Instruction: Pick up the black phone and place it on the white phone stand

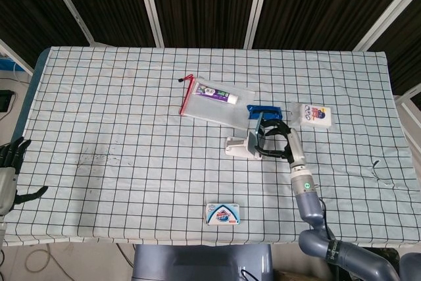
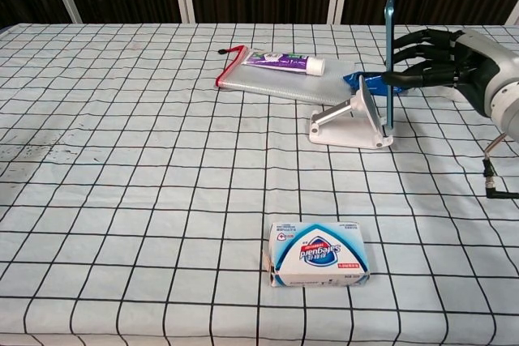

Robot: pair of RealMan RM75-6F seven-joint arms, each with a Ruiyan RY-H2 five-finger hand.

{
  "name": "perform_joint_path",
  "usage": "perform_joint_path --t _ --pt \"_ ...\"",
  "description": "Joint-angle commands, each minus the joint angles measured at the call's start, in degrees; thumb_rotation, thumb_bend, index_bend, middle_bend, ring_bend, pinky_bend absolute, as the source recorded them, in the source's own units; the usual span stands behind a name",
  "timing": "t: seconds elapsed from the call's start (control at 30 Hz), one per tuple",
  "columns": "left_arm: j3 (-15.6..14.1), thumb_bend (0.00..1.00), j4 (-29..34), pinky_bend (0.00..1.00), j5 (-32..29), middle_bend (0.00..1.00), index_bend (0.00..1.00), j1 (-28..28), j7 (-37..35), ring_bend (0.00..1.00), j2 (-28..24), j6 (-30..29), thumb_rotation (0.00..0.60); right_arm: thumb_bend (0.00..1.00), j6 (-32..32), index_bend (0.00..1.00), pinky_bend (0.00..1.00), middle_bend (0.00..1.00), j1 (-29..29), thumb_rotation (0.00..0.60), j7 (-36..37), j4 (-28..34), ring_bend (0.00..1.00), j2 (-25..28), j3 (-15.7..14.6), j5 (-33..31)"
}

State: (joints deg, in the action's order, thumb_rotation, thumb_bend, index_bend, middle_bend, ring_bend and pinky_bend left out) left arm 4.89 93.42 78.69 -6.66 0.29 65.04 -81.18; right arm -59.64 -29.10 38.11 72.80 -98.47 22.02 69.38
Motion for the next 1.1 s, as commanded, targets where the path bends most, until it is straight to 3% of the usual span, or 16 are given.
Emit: perform_joint_path --t 0.03,1.1 --pt "0.0 0.0 0.0 0.0 -0.1 0.0 0.0 0.0 0.1 0.0 0.0 0.0 0.6 0.26 0.5 0.48 0.34 0.54 -0.6 0.6 1.4 -1.4 0.42 -0.8 -0.3 0.7" --pt "0.4 0.0 0.1 0.0 -1.4 0.0 0.0 -0.2 -0.1 0.0 -0.1 0.9 0.6 0.26 1.4 0.48 0.34 0.53 -2.0 0.6 4.9 -7.9 0.41 -5.0 -0.8 0.1"
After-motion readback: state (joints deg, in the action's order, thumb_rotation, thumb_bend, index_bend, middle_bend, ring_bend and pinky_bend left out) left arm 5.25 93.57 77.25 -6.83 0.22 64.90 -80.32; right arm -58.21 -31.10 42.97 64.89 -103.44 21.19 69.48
